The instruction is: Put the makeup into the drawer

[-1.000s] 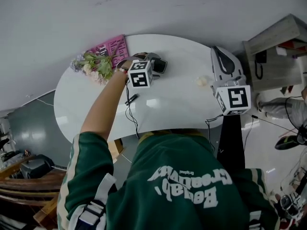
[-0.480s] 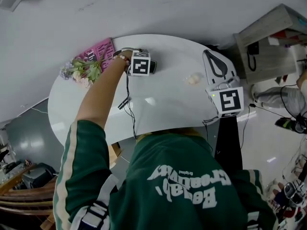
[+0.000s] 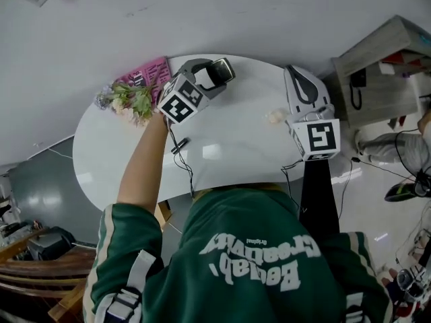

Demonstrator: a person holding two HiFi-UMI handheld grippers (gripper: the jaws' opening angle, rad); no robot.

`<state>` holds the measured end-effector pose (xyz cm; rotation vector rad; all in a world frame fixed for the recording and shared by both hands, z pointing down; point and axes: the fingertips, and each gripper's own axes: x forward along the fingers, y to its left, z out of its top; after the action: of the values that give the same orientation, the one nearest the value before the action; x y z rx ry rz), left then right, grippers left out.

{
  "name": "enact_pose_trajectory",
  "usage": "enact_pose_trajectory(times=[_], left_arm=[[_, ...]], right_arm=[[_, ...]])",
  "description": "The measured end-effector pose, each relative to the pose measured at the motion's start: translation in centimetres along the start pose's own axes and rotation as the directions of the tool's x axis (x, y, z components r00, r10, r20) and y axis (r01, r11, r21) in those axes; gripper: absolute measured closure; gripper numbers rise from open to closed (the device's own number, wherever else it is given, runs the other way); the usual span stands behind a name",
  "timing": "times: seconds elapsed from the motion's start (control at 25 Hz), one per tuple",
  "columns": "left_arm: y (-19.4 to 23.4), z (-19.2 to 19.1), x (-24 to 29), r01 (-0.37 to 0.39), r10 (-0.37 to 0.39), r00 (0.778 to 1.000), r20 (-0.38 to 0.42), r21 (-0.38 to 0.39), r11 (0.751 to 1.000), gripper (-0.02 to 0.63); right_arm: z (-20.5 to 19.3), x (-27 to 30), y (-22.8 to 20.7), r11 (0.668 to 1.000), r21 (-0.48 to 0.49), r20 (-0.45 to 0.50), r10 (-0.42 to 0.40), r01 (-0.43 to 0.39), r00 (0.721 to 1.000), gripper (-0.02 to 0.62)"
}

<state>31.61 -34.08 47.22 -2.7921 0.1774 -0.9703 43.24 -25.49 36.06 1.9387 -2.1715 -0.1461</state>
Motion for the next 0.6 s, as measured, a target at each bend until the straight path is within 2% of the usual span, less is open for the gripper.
enact_pose_trajectory(times=[0.04, 0.12, 0.24, 0.4, 0.44, 0.52, 0.56, 0.6], left_arm=[[0.6, 1.6, -1.4, -0.057, 0.059, 0.997, 0.056, -0.032, 0.998, 0.279], [1.6, 4.3, -4.1, -0.155, 0.170, 0.973, 0.153, -0.107, 0.982, 0.279], [2.4, 6.9, -7.7, -0.260, 0.313, 0.915, 0.255, -0.221, 0.940, 0.281], [1.6, 8.4, -10.9, -0.349, 0.438, 0.843, 0.313, -0.302, 0.887, 0.281], [1.3, 8.9, -12.0, -0.379, 0.478, 0.816, 0.326, -0.324, 0.867, 0.281], [0.9, 10.1, -14.7, -0.436, 0.568, 0.737, 0.367, -0.383, 0.814, 0.281], [0.7, 10.6, -15.7, -0.446, 0.593, 0.705, 0.389, -0.408, 0.797, 0.281], [0.4, 10.8, -16.2, -0.448, 0.601, 0.690, 0.403, -0.414, 0.792, 0.281]], right_arm=[[0.6, 0.1, 0.0, 1.000, 0.008, 0.020, -0.010, 0.010, 1.000, 0.586], [1.3, 0.1, -0.1, 1.000, -0.002, 0.036, -0.025, 0.025, 0.999, 0.586], [2.4, -0.1, -0.4, 0.998, -0.021, 0.063, -0.058, 0.059, 0.996, 0.586], [4.0, -0.6, -0.5, 0.994, -0.040, 0.108, -0.094, 0.099, 0.990, 0.586], [4.5, -0.6, -0.4, 0.993, -0.049, 0.121, -0.099, 0.106, 0.988, 0.586], [5.4, -0.7, -0.5, 0.991, -0.067, 0.139, -0.103, 0.113, 0.985, 0.586], [5.6, -0.7, -0.5, 0.991, -0.072, 0.145, -0.103, 0.114, 0.984, 0.586], [5.8, -0.7, -0.4, 0.991, -0.072, 0.149, -0.101, 0.113, 0.984, 0.586]])
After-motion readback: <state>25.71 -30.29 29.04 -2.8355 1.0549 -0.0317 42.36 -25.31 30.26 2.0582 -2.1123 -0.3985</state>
